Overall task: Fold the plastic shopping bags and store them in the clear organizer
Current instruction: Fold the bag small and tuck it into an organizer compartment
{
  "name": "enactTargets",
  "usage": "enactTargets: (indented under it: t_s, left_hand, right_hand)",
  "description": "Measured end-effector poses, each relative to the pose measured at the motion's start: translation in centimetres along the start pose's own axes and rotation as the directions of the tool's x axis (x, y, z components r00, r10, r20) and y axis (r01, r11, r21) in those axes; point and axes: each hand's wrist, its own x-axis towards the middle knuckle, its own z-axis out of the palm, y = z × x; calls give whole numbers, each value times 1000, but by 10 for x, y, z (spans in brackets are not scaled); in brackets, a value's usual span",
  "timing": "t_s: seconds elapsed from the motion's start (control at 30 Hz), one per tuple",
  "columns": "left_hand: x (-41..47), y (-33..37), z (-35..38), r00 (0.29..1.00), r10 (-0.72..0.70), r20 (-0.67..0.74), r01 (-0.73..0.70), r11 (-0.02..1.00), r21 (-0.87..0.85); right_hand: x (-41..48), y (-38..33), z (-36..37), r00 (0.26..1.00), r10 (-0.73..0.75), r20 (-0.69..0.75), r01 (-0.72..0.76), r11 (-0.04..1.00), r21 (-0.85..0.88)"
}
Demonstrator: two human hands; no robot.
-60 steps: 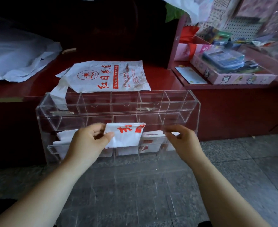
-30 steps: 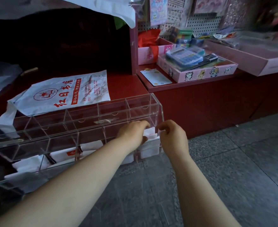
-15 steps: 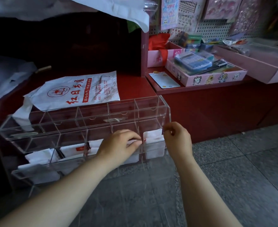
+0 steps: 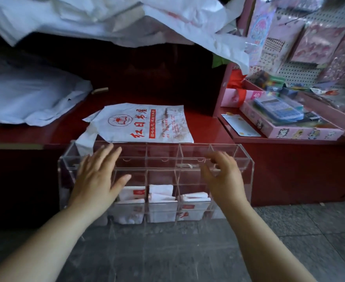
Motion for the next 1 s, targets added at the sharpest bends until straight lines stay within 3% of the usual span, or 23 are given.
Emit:
enactTargets:
  t_s: [0.07, 0.13, 0.17, 0.3, 0.47, 0.53, 0.67, 0.77, 0.83, 0.93, 1.0]
  left_hand:
    - [2, -9, 4, 999, -21, 45, 18, 997, 70]
    - [3, -16, 4, 997, -5, 72, -6, 989, 147]
    - [3, -18, 5, 997, 3, 77, -15, 987, 159]
    - [1, -25, 11, 997, 34, 68, -44, 986, 164]
    - [1, -31, 19, 997, 74, -37, -68, 984, 163]
    - [2, -31, 18, 997, 68, -20, -64, 985, 159]
    - [2, -31, 18, 996, 76, -40, -70, 988, 138]
    - [4, -29, 16, 992, 98, -82, -87, 988, 126]
    - [3, -25, 15, 983, 122, -136, -113, 991, 76]
    - [-3, -12, 5, 966, 83, -244, -150, 951, -271]
    - [-10, -5, -9, 986, -79, -150, -31, 785, -619]
  right_hand:
    - [30, -6, 8, 998, 64, -26, -64, 998, -23]
    - [70, -11, 20, 970, 242, -10, -242, 970, 7]
    - [88, -10, 28, 956, 294, 25, -292, 954, -64]
    - [126, -11, 58, 883, 450, 131, -366, 837, -407]
    - [135, -14, 85, 847, 519, 116, -389, 753, -531]
    - [135, -16, 89, 858, 502, 109, -407, 794, -452]
    - [122, -31, 76, 888, 454, 81, -456, 890, 20]
    - [94, -39, 59, 861, 494, 119, -504, 799, 329]
    - [67, -38, 44, 844, 510, 164, -526, 730, 438]
    - [23, -27, 19, 812, 532, 239, -571, 641, 514]
    - [-5, -18, 5, 792, 536, 293, -595, 566, 571]
